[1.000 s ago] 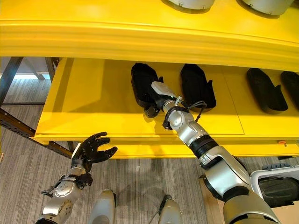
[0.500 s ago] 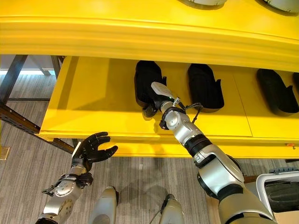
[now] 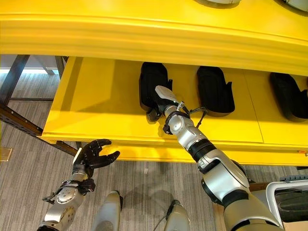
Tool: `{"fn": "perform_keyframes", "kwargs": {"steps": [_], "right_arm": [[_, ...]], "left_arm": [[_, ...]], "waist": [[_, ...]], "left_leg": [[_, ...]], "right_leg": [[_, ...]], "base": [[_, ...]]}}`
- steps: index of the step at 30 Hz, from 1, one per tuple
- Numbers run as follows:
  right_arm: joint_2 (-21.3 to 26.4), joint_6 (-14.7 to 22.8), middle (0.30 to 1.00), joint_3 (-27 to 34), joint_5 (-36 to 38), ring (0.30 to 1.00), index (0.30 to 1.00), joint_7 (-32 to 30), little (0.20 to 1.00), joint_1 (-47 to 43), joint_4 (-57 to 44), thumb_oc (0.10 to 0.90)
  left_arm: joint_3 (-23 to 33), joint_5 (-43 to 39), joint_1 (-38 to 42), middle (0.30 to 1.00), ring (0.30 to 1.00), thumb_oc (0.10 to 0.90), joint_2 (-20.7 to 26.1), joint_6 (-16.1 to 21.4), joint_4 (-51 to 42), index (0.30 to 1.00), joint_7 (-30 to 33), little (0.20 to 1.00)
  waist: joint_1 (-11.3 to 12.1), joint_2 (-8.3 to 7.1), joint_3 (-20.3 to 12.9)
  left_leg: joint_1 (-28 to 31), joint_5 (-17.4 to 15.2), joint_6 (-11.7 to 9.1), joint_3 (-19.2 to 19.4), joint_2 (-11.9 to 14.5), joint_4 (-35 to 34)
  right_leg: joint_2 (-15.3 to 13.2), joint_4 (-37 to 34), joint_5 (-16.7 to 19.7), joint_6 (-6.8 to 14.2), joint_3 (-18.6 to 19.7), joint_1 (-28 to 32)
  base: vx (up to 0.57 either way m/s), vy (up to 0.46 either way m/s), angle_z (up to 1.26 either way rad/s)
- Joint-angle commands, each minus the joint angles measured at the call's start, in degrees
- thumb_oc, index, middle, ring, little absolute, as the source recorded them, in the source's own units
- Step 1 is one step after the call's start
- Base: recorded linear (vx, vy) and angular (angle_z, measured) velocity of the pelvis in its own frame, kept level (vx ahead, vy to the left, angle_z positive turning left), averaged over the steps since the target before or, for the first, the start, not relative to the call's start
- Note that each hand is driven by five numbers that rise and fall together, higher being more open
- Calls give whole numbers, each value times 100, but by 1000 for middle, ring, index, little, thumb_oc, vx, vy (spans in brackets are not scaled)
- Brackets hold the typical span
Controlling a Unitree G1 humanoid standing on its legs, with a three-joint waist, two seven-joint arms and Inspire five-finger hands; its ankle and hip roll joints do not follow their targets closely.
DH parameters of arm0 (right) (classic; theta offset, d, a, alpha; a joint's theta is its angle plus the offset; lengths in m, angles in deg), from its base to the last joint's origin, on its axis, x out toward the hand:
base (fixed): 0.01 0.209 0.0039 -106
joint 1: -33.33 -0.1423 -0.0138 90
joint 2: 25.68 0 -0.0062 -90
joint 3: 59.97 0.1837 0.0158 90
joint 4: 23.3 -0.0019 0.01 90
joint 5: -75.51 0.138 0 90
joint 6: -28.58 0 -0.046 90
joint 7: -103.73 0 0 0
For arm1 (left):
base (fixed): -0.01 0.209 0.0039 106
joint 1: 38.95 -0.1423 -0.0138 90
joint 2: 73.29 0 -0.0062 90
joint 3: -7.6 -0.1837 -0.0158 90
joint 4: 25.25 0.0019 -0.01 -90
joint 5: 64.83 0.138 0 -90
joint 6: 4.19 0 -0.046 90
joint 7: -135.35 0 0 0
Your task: Move parts from the plastic box to the shelf.
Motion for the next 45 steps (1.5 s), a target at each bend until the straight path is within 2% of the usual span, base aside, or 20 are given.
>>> {"fn": "perform_keyframes", "kwargs": {"steps": [1,6,8,9,45], "right_arm": [[-14,333,300,144,-25,300,300,-253,300,-1057,155,400],[54,299,300,-83,-347,300,300,-119,300,-1189,330,400],[82,279,558,-196,-531,558,558,-40,558,-1279,449,584],[96,255,1000,-267,-662,1000,1000,11,1000,-1325,515,900],[339,284,1000,-224,-818,1000,1000,166,1000,-1267,-115,900]], "left_arm": [[73,-137,217,1000,1000,900,453,442,-508,1000,69,1000],[87,-127,226,1000,1000,900,475,455,-509,1000,53,1000],[92,-130,230,1000,1000,900,476,456,-490,1000,37,1000],[96,-123,235,1000,1000,900,484,448,-483,1000,28,1000],[249,-92,228,1000,1000,900,518,409,-406,1000,71,1000]], "waist": [[104,-128,-207],[98,-129,-190],[89,-138,-176],[84,-144,-175],[-10,-162,-194]], "left_leg": [[-19,102,176,-62,96,9],[-29,115,165,-55,108,3],[-42,113,161,-54,109,20],[-38,116,160,-56,111,7],[-31,116,146,-40,160,-12]], "right_leg": [[-115,373,-193,-149,210,261],[-108,384,-182,-153,248,222],[-107,398,-191,-157,258,209],[-100,405,-199,-158,266,203],[-82,398,-198,-151,265,196]], "base": [[0,0,0],[0,0,0],[0,0,0],[0,0,0],[0,0,0]]}}
